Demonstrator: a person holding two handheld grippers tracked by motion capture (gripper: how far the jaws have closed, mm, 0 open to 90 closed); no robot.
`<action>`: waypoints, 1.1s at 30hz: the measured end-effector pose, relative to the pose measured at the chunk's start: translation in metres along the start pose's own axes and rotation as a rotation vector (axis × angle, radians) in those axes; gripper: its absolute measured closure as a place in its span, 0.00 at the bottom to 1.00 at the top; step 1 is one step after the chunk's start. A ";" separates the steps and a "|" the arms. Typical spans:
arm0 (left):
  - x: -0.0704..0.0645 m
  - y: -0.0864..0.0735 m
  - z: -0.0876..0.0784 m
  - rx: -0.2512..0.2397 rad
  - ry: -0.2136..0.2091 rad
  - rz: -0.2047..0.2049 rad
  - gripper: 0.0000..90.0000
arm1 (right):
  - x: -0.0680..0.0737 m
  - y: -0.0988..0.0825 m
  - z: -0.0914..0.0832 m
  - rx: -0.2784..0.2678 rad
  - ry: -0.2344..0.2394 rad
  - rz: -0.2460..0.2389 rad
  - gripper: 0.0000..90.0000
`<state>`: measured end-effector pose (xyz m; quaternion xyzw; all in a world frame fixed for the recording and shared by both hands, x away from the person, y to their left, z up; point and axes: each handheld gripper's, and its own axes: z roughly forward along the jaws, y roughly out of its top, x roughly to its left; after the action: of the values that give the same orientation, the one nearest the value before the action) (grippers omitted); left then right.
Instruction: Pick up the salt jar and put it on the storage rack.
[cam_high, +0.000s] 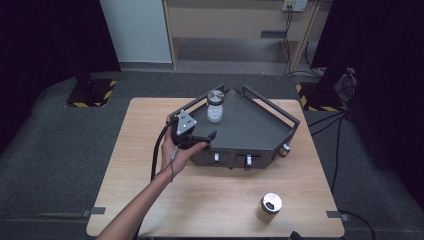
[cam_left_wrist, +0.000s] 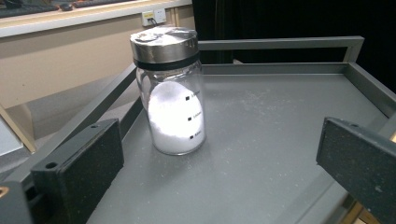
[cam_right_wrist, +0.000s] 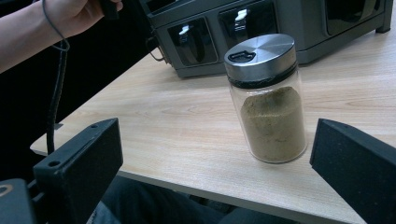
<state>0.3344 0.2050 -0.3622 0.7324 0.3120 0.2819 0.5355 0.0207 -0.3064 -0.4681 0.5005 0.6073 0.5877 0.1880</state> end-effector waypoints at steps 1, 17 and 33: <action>-0.001 -0.001 -0.001 -0.001 -0.003 0.000 0.00 | 0.000 0.000 0.000 0.000 -0.001 0.001 0.03; -0.019 -0.030 -0.047 -0.018 0.010 -0.005 0.00 | 0.000 0.000 -0.001 0.000 0.010 -0.001 0.03; -0.034 -0.074 -0.092 0.032 0.000 -0.037 0.00 | -0.001 0.000 0.000 0.004 0.019 -0.002 0.03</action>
<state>0.2321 0.2526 -0.4108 0.7349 0.3300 0.2670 0.5288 0.0210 -0.3073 -0.4681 0.4948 0.6106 0.5909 0.1818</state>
